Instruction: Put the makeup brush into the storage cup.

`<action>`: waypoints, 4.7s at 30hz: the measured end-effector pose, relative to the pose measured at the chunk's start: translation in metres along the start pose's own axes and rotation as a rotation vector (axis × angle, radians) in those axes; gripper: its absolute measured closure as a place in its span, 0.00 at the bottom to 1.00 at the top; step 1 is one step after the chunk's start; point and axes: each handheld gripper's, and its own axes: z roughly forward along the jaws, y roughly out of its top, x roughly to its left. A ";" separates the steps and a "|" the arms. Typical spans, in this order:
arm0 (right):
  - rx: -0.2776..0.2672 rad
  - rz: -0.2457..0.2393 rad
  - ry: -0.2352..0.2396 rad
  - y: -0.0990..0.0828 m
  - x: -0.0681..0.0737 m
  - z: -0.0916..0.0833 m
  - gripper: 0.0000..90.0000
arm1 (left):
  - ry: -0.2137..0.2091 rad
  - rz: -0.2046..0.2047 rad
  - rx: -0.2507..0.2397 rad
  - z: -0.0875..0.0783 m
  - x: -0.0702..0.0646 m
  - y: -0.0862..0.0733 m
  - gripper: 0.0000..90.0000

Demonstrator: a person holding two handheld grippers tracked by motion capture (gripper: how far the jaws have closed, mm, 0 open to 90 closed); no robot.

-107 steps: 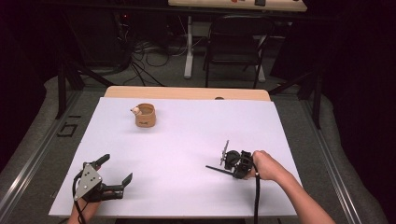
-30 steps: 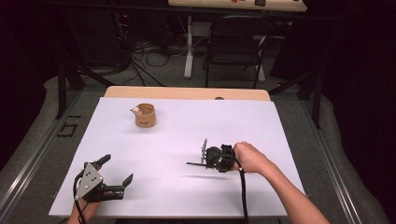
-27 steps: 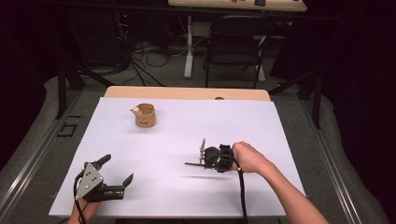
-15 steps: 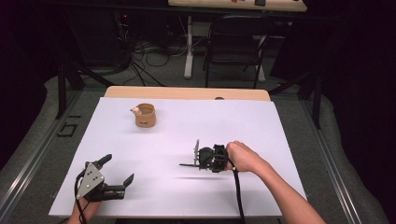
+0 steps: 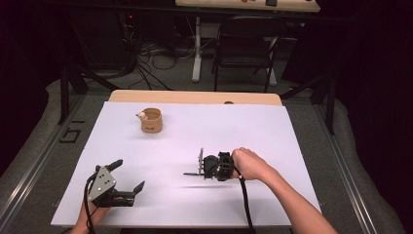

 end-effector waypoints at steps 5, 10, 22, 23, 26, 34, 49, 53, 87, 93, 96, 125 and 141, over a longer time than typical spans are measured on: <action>-0.009 -0.018 -0.004 0.005 0.001 0.002 0.93 | -0.020 0.040 0.036 0.004 -0.001 0.009 0.00; -0.002 -0.029 -0.003 0.012 0.002 0.004 0.93 | -0.052 0.109 0.105 0.014 -0.004 0.017 0.01; 0.011 -0.046 -0.010 0.020 0.003 0.000 0.93 | -0.181 0.235 0.231 0.045 -0.011 0.043 0.00; 0.010 -0.044 -0.009 0.020 0.003 0.000 0.93 | -0.190 0.244 0.238 0.046 -0.012 0.045 0.00; 0.013 -0.043 -0.009 0.020 0.003 0.000 0.93 | -0.221 0.276 0.264 0.053 -0.014 0.052 0.00; 0.012 -0.049 -0.014 0.021 0.004 -0.002 0.93 | -0.290 0.325 0.316 0.068 -0.020 0.064 0.00; 0.013 -0.069 -0.020 0.027 0.004 -0.006 0.93 | -0.371 0.359 0.367 0.088 -0.031 0.073 0.00; 0.012 -0.076 -0.023 0.030 0.005 -0.008 0.93 | -0.392 0.367 0.375 0.092 -0.033 0.074 0.05; -0.030 -0.119 -0.061 0.040 0.009 -0.014 0.93 | -0.546 0.391 0.363 0.109 -0.042 0.075 0.88; -0.019 -0.123 -0.064 0.039 0.010 -0.013 0.93 | -0.557 0.416 0.352 0.109 -0.046 0.073 0.93; -0.018 -0.115 -0.039 0.038 0.010 -0.012 0.92 | -0.562 0.421 0.348 0.110 -0.047 0.071 0.94; -0.323 0.304 0.003 -0.006 -0.004 -0.001 0.05 | -0.528 0.227 0.281 0.097 -0.034 0.049 0.94; -0.470 0.434 0.003 -0.025 0.001 0.008 0.02 | -0.511 0.172 0.248 0.091 -0.031 0.047 0.94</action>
